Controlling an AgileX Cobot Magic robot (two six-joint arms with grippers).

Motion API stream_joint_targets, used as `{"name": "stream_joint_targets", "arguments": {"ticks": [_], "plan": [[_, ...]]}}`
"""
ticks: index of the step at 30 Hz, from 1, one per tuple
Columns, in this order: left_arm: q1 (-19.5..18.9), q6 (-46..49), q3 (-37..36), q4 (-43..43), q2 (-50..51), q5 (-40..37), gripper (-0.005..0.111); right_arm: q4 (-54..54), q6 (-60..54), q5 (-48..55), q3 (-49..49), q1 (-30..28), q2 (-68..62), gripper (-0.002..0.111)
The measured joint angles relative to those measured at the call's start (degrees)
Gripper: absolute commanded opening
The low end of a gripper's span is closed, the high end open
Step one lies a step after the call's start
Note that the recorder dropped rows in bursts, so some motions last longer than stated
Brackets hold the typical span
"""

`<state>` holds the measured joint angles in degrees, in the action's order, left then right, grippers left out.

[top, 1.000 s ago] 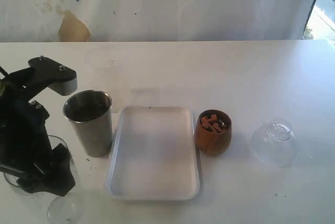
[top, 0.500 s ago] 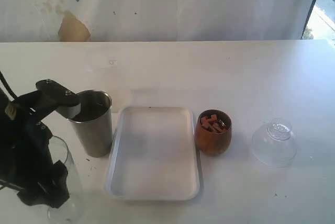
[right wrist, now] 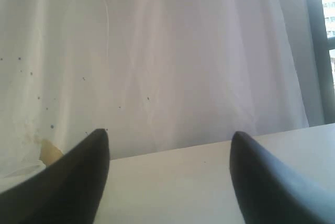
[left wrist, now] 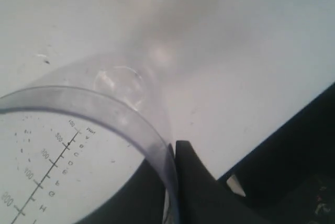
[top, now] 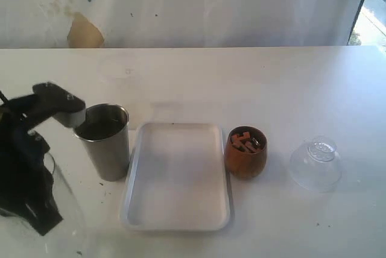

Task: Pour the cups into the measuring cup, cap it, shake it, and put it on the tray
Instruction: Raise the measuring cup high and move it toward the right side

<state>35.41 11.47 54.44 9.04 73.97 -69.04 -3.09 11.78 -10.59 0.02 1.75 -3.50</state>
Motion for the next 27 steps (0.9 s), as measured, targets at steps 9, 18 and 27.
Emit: {"name": "stream_joint_targets", "arguments": {"ticks": [9, 18, 27], "plan": [[4.0, -2.9, 22.8, -0.6, -3.5, -1.0, 0.0, 0.0, 0.1, 0.0, 0.0, 0.0, 0.0, 0.061], [4.8, -2.7, 41.6, -4.1, 13.0, 1.1, 0.0, 0.0, 0.2, 0.0, 0.0, 0.0, 0.0, 0.061], [5.3, 1.5, 54.1, -3.8, 33.1, 9.2, 0.0, 0.0, 0.6, 0.0, 0.0, 0.0, 0.0, 0.061]]}}
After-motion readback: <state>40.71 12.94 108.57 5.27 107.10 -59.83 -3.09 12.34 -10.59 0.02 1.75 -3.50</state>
